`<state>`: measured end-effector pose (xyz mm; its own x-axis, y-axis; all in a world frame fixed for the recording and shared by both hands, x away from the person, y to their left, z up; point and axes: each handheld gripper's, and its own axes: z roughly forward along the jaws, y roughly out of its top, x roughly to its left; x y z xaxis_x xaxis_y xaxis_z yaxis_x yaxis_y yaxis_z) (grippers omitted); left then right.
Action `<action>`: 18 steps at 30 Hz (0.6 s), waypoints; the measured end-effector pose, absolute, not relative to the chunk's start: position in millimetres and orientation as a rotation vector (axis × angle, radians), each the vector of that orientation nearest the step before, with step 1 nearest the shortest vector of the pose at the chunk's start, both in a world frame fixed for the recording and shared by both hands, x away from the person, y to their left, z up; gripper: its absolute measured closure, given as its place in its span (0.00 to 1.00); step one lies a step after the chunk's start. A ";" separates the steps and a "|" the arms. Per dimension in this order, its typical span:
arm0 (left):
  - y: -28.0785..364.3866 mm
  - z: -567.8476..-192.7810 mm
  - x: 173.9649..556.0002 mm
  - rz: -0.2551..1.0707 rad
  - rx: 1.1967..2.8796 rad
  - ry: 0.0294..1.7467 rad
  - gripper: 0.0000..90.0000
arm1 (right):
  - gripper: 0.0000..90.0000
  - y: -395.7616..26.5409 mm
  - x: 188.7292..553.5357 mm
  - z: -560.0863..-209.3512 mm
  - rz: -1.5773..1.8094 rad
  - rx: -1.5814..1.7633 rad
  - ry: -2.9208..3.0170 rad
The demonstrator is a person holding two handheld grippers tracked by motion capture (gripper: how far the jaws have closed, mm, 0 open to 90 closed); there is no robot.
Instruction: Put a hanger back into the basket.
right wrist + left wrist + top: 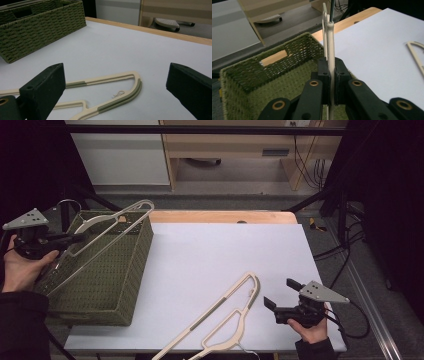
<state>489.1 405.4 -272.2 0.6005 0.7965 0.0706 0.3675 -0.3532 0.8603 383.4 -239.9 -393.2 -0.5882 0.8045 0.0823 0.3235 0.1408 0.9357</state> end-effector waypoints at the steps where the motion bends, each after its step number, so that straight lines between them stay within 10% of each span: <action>1: 408.3 -273.8 489.9 0.632 1.961 0.925 0.95 | 0.03 -239.9 383.3 -392.9 1.449 1.081 1.975; 18: 421.9 -328.2 491.4 0.670 2.023 0.987 0.95 | 0.04 -238.4 383.9 -394.3 1.444 1.081 1.983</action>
<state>491.4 421.9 -328.2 0.5609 0.8193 0.1188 0.4130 -0.4013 0.8176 383.9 -238.4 -394.3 -0.5874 0.8050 0.0826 0.3260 0.1420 0.9346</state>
